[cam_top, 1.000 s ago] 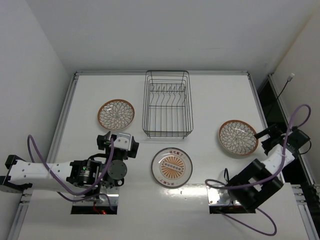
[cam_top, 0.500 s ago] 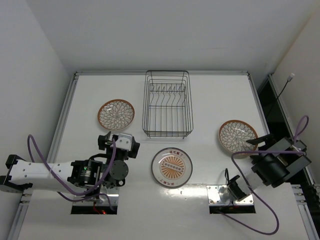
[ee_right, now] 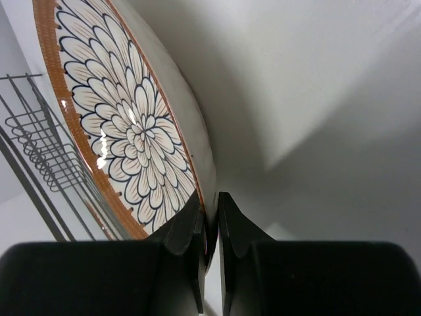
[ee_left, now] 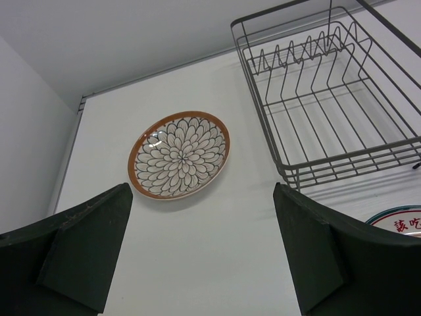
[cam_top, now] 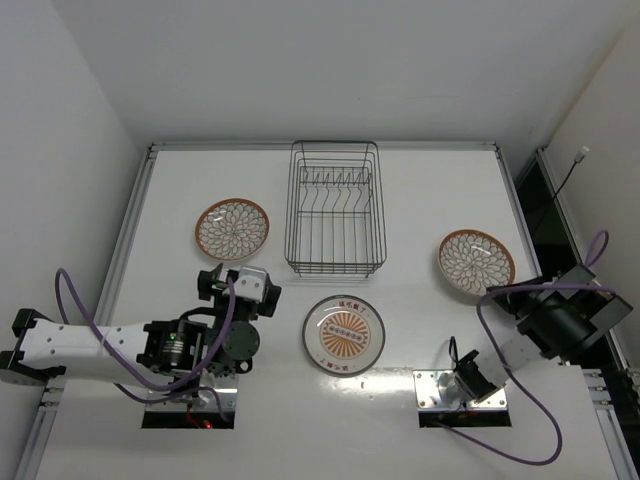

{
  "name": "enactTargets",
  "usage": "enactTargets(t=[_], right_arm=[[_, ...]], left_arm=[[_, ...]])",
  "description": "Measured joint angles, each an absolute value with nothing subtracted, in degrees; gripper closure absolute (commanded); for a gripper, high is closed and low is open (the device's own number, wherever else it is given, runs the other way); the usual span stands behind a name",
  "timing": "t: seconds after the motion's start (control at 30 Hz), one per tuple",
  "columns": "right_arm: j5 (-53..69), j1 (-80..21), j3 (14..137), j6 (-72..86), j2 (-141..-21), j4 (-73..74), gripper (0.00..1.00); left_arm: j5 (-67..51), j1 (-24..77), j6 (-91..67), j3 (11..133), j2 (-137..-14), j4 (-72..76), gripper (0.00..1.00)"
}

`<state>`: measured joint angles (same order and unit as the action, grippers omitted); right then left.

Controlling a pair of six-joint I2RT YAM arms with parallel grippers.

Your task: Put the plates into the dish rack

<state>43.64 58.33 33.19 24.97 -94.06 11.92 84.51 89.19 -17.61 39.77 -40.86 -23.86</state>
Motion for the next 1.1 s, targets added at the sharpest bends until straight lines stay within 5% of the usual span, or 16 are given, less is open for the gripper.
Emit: enactTargets(t=[0.17,0.43,0.63,0.83,1.1], right_arm=[[43.33,56.66,30.7,25.5,-90.32,9.23,1.0],[38.11,50.24,29.58,28.36,-61.63,11.14,1.0],[29.26,42.33,30.2,34.68,-51.9,12.43,1.0],[11.6,22.87,44.69,38.48,-55.31,21.28,1.0],[-13.19,-2.59,74.87,39.05,-79.31,28.16,1.0]], left_arm=[[84.51,89.19,-18.09,40.03,-40.86,-24.05,0.13],[84.51,89.19,-18.31,40.05,-42.15,-24.18,0.13],[84.49,89.19,-18.55,40.05,-42.68,-24.36,0.13],[84.51,89.19,-18.57,40.07,-42.57,-24.4,0.13],[84.53,89.19,-18.55,40.07,-41.8,-24.34,0.13]])
